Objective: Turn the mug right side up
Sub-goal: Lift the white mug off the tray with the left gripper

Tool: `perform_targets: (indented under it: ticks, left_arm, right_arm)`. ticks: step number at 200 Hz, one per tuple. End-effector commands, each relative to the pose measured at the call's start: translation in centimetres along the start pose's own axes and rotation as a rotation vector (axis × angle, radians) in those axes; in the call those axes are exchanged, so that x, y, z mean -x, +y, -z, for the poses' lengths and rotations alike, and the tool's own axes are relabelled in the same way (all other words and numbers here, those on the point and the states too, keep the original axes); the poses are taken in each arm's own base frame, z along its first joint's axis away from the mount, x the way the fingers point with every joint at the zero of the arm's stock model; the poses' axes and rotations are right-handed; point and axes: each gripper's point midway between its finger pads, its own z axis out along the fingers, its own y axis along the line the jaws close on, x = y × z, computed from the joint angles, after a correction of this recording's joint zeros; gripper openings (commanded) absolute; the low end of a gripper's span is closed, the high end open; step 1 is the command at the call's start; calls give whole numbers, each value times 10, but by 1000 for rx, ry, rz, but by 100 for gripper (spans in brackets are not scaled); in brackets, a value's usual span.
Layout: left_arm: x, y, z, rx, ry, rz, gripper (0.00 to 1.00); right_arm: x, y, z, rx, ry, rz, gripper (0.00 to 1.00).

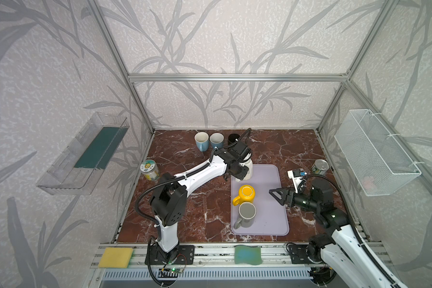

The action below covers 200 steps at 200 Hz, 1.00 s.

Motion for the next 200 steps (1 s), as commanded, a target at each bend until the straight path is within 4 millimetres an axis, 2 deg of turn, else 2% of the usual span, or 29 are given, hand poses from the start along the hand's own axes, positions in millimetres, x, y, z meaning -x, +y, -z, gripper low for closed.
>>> perform_targets:
  ticks: [1,102,148,200]
  left_arm:
    - [39,-5,38,-37,-194,21,0]
    - [74,-18,80,-147,-385,100,0]
    - [92,-24,103,-205,-472,119,0]
    - [101,-34,122,-283,-536,139,0]
  right_arm:
    - [3,1,-1,16,-17,3,72]
    - [13,0,-7,36,-67,-12,70]
    - [27,4,-12,64,-93,-13,67]
    - [46,14,-17,123,-139,2,65]
